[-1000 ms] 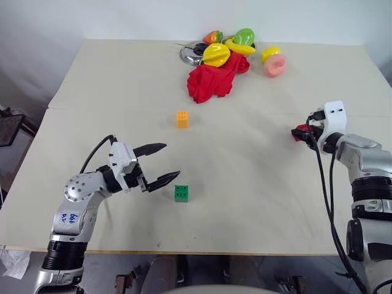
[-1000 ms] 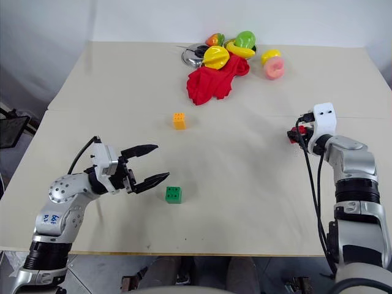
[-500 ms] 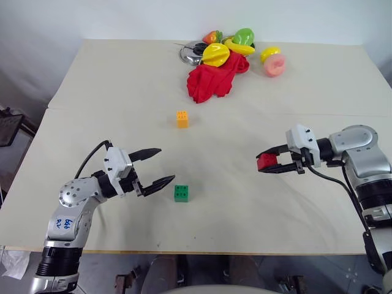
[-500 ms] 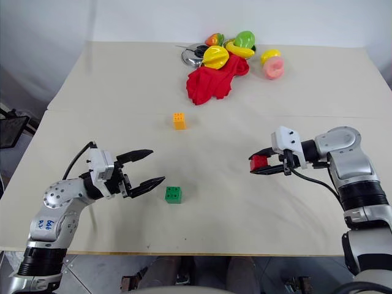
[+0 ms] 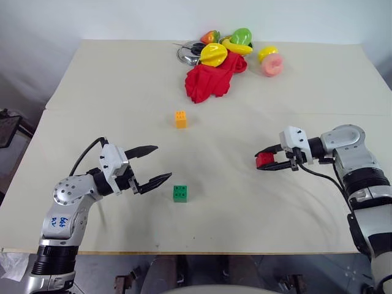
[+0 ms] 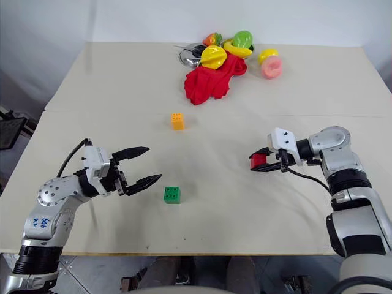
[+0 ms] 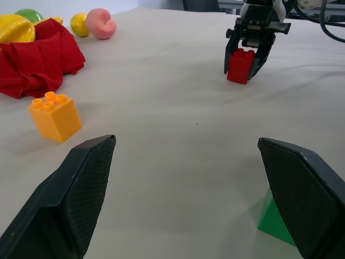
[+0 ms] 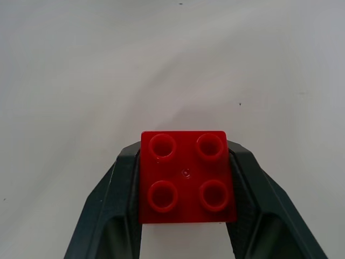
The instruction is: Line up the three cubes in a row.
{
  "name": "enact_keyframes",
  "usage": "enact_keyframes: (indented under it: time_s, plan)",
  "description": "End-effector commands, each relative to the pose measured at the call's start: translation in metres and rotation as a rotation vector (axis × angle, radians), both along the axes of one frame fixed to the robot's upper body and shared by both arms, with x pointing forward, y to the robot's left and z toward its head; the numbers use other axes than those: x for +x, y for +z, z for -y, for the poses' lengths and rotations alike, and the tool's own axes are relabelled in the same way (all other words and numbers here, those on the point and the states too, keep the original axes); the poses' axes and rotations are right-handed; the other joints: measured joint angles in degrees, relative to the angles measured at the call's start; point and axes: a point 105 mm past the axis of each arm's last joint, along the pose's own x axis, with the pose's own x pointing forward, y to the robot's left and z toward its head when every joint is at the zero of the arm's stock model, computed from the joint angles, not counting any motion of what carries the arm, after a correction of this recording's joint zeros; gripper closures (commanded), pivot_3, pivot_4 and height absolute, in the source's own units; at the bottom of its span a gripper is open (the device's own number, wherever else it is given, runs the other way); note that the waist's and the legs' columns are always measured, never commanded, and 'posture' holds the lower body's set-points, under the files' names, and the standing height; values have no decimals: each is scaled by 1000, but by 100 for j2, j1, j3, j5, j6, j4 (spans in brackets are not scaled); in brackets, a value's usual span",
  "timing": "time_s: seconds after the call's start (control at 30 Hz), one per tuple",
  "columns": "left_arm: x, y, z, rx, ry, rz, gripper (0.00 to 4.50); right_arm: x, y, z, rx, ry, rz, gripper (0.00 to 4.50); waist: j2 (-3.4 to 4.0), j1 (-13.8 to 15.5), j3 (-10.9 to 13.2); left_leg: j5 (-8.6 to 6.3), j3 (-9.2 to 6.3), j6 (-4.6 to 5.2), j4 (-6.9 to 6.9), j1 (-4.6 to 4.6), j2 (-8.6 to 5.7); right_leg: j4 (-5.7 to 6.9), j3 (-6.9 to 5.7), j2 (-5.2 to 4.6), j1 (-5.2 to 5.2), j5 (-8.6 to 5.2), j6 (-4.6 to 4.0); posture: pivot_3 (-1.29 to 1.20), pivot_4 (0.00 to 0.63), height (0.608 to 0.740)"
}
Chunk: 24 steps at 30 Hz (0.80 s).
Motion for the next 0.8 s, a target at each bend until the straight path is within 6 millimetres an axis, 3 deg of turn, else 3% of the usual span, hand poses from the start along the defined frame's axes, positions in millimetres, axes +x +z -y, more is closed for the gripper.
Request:
enact_keyframes:
  time_s: [0.03,0.2,0.4,0.53,0.7,0.8]
  plan:
    - [-1,14,-5,4,3,51,0,-2,11,0,29,41,17,1730,0,-18,0,0,-1,0,0,0,0,0,-1,0,0,0,0,0,150,740]
    - [5,11,-23,-25,77,45,0,-5,30,3,47,68,107,14,2,-22,1,0,-1,0,0,0,0,0,0,-1,0,0,0,0,150,740]
    - [0,-6,-63,-36,223,-9,0,-26,62,4,234,108,172,14,2,-22,3,-1,-6,-1,-3,-1,0,-2,-3,-3,0,0,-1,0,150,740]
    - [-17,-21,-105,-50,408,-52,0,-41,73,9,478,32,113,14,-4,-14,7,-3,-8,0,-6,-1,1,-6,-5,-4,1,0,0,0,150,740]
    - [-50,-33,-149,-64,585,-98,0,-70,56,17,575,-79,157,14,-10,38,6,-7,-8,2,-4,0,0,-6,-5,-12,3,0,-1,0,150,740]
    - [-61,-38,-160,-65,613,-131,0,-82,48,17,603,-113,163,14,-8,89,7,-14,-2,1,-4,2,-2,-7,1,-16,1,0,0,0,150,740]
